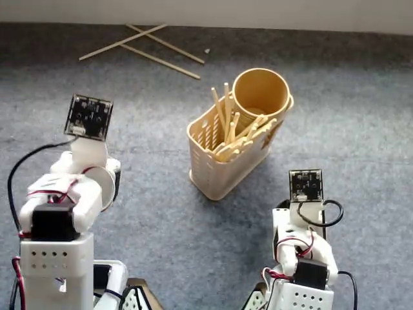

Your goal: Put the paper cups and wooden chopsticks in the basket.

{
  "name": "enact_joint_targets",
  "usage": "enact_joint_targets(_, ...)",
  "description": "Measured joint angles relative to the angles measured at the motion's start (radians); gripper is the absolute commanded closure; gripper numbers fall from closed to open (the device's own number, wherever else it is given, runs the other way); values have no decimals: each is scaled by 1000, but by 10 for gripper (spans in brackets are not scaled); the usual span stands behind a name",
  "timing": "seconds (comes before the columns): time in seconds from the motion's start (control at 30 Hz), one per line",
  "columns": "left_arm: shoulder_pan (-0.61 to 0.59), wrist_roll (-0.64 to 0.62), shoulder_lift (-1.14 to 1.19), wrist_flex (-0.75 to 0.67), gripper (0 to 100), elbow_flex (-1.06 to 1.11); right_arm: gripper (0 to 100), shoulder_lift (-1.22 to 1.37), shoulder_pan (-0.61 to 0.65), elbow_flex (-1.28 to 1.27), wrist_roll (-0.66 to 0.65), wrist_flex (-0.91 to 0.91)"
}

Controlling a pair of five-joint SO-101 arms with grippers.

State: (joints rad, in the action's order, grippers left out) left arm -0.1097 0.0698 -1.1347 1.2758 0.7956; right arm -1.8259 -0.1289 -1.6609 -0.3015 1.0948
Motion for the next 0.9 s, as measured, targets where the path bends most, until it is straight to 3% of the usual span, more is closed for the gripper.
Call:
enact_joint_targets(0.27,2,0,-253,-305,993,443,982,0,0,0,0,0)
enact_joint_targets(0.77,2,0,-470,-598,993,873,982,0,6,0,0,-6)
enact_joint_targets(0.9,-5,0,-528,-623,993,884,982,0,8,0,0,-6)
